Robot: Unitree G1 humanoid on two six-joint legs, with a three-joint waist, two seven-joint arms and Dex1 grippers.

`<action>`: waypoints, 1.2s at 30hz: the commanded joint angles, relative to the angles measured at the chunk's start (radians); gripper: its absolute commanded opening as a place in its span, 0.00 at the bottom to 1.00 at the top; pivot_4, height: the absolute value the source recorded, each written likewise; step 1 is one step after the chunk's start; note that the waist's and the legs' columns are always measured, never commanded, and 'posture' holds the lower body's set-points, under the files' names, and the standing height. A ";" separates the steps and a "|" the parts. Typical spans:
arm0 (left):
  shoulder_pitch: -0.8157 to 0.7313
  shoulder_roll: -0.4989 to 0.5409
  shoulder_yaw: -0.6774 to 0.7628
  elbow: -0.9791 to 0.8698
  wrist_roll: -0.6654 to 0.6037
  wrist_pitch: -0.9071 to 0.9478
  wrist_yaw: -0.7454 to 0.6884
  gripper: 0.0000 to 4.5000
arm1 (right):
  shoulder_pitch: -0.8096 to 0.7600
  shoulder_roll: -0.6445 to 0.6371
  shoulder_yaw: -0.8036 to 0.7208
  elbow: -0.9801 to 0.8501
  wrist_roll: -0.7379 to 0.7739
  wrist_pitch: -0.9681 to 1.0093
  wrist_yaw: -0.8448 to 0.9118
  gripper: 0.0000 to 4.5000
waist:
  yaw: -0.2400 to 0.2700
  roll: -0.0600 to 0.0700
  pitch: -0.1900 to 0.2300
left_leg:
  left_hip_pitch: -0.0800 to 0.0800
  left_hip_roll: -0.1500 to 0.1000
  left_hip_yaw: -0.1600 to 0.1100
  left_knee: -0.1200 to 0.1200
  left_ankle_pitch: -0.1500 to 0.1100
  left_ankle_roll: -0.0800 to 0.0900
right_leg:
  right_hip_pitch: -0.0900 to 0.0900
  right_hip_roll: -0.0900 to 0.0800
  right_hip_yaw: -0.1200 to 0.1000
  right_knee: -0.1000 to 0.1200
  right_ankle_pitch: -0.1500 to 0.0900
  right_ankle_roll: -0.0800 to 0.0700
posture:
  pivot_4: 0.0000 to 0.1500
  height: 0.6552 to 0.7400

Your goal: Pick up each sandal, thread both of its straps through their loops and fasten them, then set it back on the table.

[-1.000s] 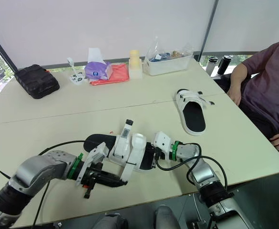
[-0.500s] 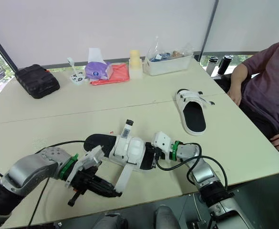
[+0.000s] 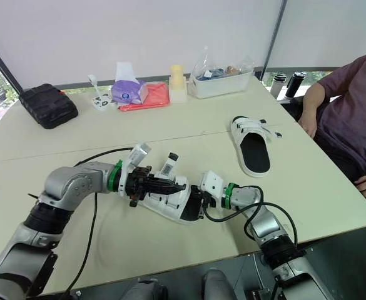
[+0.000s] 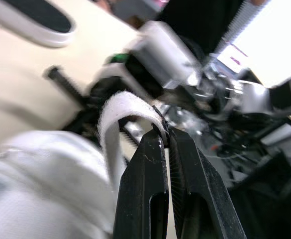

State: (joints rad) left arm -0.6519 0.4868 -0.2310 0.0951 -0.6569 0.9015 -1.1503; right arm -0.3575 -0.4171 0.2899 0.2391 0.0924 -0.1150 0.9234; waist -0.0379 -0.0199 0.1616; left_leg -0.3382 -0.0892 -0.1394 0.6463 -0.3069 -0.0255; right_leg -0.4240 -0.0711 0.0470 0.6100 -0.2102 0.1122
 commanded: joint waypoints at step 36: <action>-0.265 -0.145 -0.112 0.381 0.356 -0.502 -0.317 0.69 | 0.057 -0.015 0.034 0.065 -0.069 0.055 -0.026 0.00 | -0.001 0.001 -0.001 | 0.000 0.000 0.000 0.000 0.000 0.000 | 0.000 0.000 0.000 0.000 -0.001 0.002 | 1.00 1.00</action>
State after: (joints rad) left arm -0.8918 0.3460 -0.3654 0.4743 -0.2962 0.4058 -1.4588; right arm -0.3439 -0.4140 0.2899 0.2304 0.0924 -0.1158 0.9067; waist -0.0388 -0.0194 0.1610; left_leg -0.3383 -0.0894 -0.1393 0.6466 -0.3069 -0.0254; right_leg -0.4236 -0.0712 0.0468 0.6100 -0.2112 0.1143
